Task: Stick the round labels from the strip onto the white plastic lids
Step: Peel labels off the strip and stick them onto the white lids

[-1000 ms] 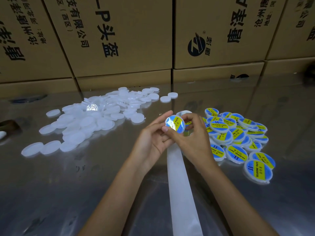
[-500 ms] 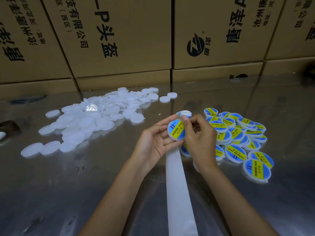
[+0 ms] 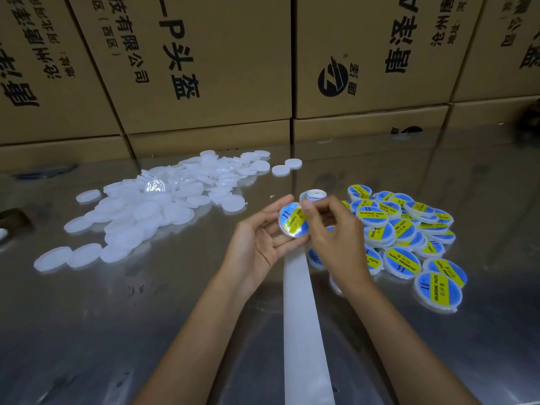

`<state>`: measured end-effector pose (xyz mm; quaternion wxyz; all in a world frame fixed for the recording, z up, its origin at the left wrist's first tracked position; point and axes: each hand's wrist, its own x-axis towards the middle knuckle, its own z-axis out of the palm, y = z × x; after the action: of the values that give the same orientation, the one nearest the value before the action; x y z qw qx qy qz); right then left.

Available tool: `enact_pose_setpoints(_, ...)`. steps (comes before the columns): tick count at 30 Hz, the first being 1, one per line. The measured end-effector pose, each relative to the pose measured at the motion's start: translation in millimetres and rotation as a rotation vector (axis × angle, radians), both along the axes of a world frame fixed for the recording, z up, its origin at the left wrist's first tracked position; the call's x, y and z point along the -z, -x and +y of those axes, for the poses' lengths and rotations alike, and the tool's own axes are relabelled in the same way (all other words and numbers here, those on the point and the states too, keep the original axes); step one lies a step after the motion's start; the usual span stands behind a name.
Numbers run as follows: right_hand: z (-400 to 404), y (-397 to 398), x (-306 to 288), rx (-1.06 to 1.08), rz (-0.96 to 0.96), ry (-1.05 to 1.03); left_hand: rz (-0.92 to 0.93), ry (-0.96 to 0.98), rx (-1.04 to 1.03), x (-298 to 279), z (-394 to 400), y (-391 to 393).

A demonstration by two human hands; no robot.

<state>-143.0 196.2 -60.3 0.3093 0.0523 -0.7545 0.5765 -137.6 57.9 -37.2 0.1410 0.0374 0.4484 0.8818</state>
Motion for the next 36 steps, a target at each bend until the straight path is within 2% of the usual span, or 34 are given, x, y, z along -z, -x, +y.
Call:
enact_pose_setpoints(3, -4.0, -4.7, 1.0, -0.136, -0.079, -0.089, 0.016, -0.022, -0.05, -0.6, -4.6, 2.3)
enact_pose_setpoints(6, -4.8, -4.8, -1.6, -0.204, -0.061, -0.046, 0.024, 0.017, -0.058, 0.5, -5.6, 2.2)
enact_pose_setpoints(17, 6.2, 2.3, -1.0, -0.158, -0.01, 0.067, 0.02, 0.077, -0.049, 1.2, -1.6, 0.9)
enact_pose_setpoints(22, 1.6, -1.6, 1.5, -0.265, -0.061, -0.031, 0.045, 0.045, -0.067, 0.2, -5.5, 4.8)
enact_pose_setpoints(27, 3.7, 0.2, -0.3, -0.253, -0.02, 0.062, 0.083, 0.029, -0.062, 3.4, -4.9, 4.3)
enact_pose_setpoints(33, 3.3, 0.3, 2.0, -0.264, -0.058, 0.036, 0.154, 0.187, -0.162, 6.7, -4.7, 4.4)
enact_pose_setpoints(36, 2.4, -0.8, 6.0, -0.277, -0.095, -0.126, 0.152, 0.265, -0.255, 7.3, -7.7, 4.8)
